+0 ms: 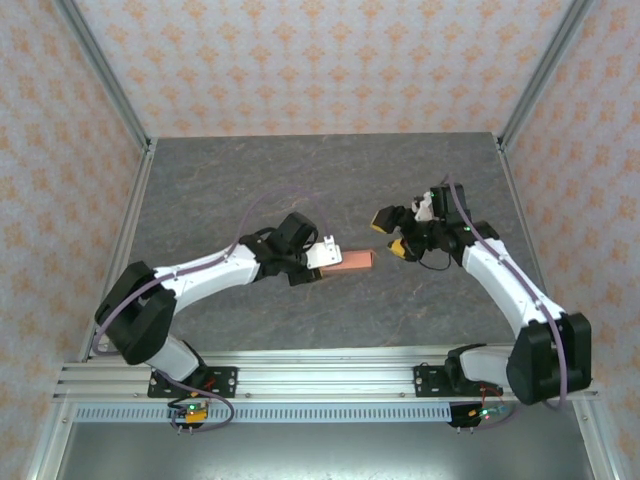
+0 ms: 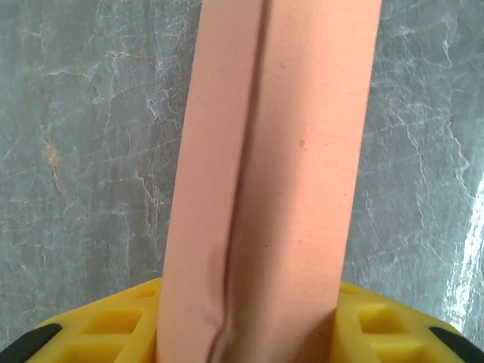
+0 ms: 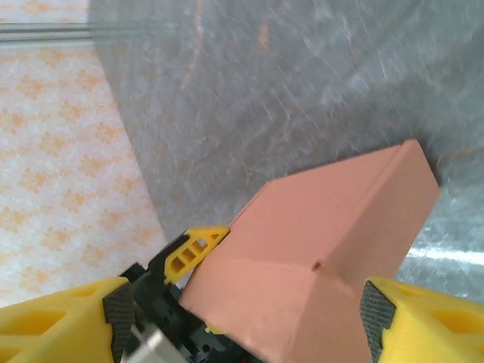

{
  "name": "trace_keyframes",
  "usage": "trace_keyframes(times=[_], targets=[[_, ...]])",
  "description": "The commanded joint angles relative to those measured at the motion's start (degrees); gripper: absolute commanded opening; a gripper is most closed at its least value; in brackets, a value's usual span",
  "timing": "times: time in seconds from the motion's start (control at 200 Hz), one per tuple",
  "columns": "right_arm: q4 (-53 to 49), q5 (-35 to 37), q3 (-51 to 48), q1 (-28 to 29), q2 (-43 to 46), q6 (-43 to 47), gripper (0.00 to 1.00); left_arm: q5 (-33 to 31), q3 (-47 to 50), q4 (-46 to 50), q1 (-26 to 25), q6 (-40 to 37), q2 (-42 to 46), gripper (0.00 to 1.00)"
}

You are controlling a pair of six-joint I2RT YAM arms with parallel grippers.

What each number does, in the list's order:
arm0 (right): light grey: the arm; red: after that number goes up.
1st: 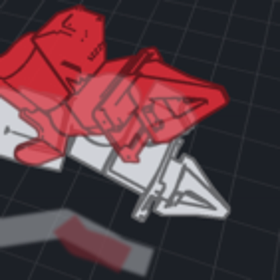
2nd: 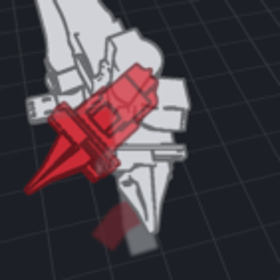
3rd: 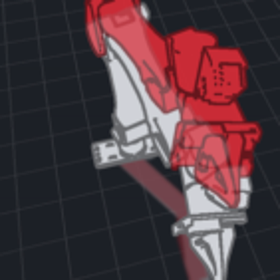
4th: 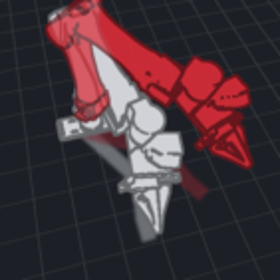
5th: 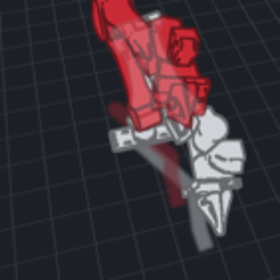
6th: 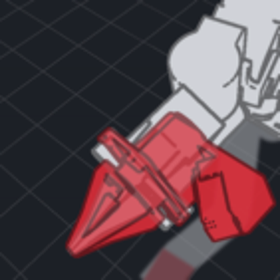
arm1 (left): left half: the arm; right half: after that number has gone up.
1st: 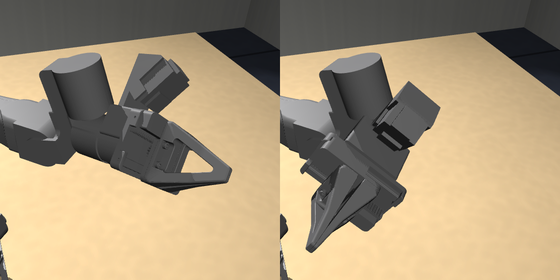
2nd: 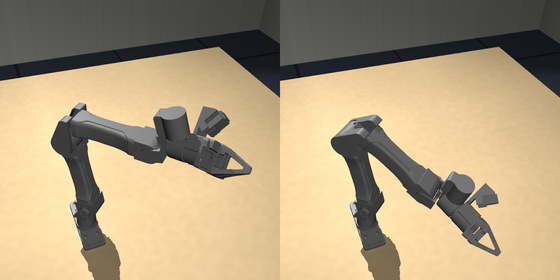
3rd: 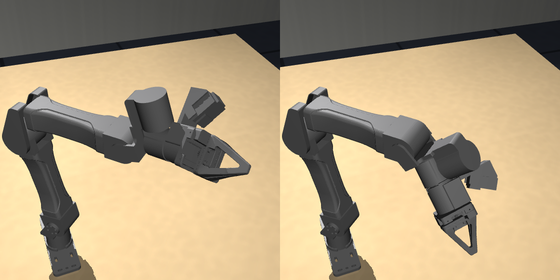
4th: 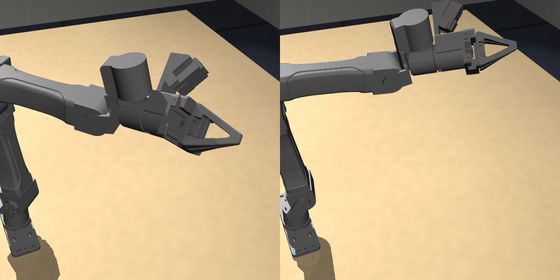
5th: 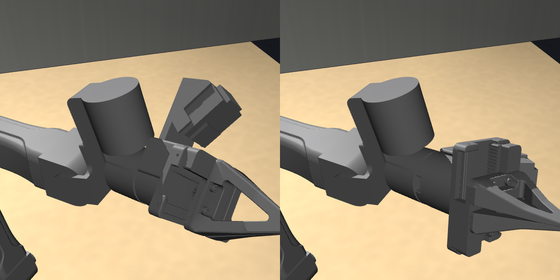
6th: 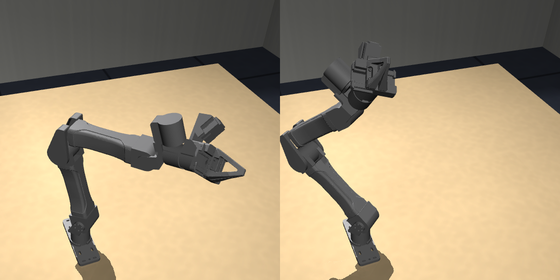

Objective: Fold the paper box

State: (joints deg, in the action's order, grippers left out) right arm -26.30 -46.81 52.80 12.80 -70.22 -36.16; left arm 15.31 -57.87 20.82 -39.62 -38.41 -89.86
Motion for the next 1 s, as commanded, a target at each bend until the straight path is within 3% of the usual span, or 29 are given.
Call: trace_keyframes(times=[0.0,0.225,0.425,0.631,0.801,0.996], targets=[[-8.9,7.8,1.7,1.7,0.9,14.7,0.78,3.2,-5.9,16.6,2.0,-3.1,-6.4,0.43],[-10.4,16.8,1.0,8.0,0.0,26.8,0.69,6.7,-9.6,16.9,2.8,-3.5,-10.0,0.51],[-8.0,19.9,1.9,8.5,-0.7,31.8,0.65,7.6,-10.2,14.8,3.2,-3.7,-9.9,0.58],[-9.0,21.9,7.3,8.5,-4.8,34.1,0.76,7.8,-10.8,12.3,3.8,-3.4,-9.1,0.61],[-9.8,19.9,11.1,8.4,-7.7,31.1,0.77,7.9,-9.4,9.3,5.5,-0.8,-4.0,0.78],[-10.9,19.0,12.7,8.2,-8.5,32.5,0.77,6.1,-5.3,3.7,5.6,8.2,8.4,0.88]])
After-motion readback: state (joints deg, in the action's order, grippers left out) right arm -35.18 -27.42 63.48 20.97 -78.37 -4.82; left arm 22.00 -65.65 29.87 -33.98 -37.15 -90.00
